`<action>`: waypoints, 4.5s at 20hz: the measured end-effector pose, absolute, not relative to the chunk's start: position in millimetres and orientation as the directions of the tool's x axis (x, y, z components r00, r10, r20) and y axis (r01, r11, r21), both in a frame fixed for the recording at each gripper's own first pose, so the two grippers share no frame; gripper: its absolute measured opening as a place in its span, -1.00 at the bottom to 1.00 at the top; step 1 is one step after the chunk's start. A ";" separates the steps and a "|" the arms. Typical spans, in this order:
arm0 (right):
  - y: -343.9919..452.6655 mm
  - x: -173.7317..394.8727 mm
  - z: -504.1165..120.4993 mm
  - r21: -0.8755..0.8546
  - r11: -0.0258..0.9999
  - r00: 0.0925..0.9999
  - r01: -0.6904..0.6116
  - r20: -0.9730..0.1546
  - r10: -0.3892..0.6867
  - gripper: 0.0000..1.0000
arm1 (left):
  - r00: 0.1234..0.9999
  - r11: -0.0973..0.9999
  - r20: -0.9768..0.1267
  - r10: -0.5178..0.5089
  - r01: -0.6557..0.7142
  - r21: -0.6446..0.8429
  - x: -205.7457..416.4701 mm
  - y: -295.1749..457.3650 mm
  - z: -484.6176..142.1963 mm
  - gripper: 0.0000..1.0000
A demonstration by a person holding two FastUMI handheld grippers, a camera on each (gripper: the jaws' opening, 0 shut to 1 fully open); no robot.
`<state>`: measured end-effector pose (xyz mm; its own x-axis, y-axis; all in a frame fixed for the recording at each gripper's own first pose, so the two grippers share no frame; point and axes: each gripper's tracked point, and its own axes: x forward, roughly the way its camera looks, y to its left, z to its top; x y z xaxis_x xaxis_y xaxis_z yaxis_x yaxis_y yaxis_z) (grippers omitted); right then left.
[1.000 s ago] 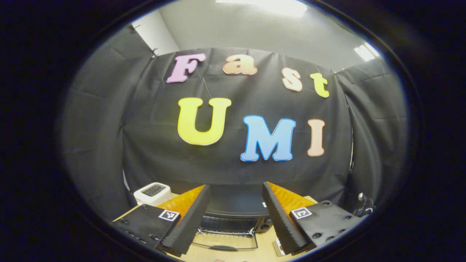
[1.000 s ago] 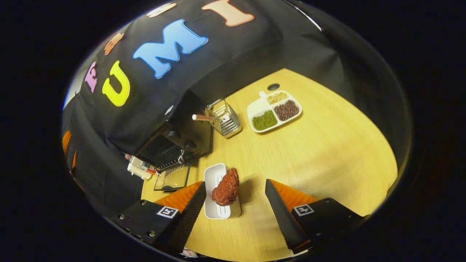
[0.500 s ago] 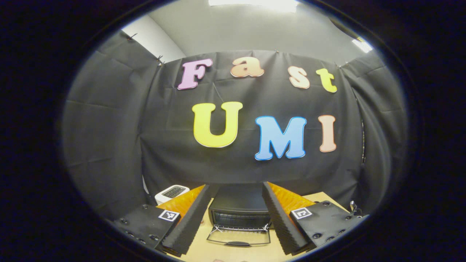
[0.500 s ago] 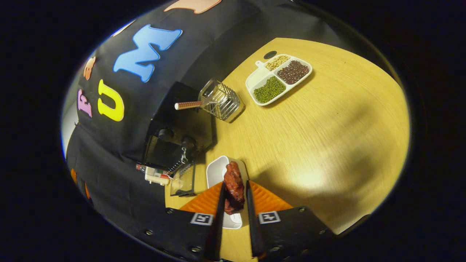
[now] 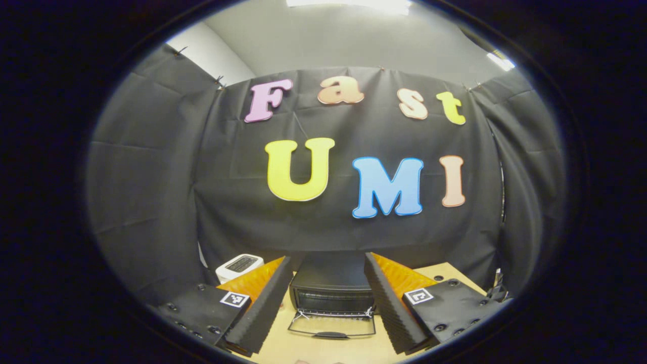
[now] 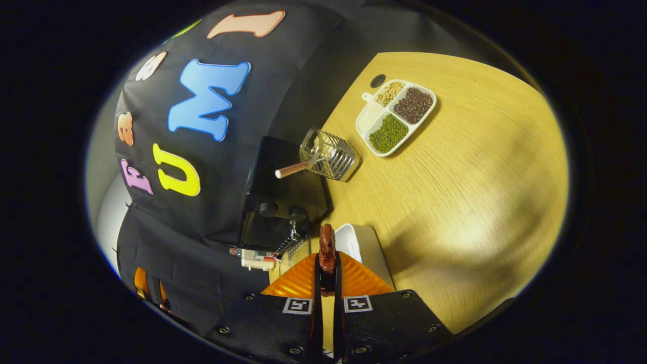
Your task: Open the electric oven with the left hand, put the food in, and close the electric oven.
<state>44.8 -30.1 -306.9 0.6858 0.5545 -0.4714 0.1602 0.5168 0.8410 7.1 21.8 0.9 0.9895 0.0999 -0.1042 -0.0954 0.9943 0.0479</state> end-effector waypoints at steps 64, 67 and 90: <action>90.0 94.7 -186.7 0.225 0.970 0.929 0.089 -0.371 0.001 0.36 | 0.976 0.993 -0.186 -0.113 0.106 -0.048 41.2 115.2 -68.2 1.00; 66.8 76.0 -128.9 0.157 0.983 0.966 0.092 -0.253 -0.050 0.35 | 0.980 0.994 -0.164 -0.112 0.109 -0.024 44.3 99.9 -63.0 0.92; 16.6 31.9 -37.7 0.070 0.997 0.995 -0.027 -0.096 0.033 0.91 | 0.920 0.992 -0.370 -0.127 0.117 -0.051 43.7 5.1 -134.6 1.00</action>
<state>31.9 16.6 -37.7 0.9949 0.0332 -0.0957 -0.0266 0.9972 0.0699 43.7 5.1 -134.6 0.9204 -0.1272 -0.3697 0.1165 0.9919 -0.0513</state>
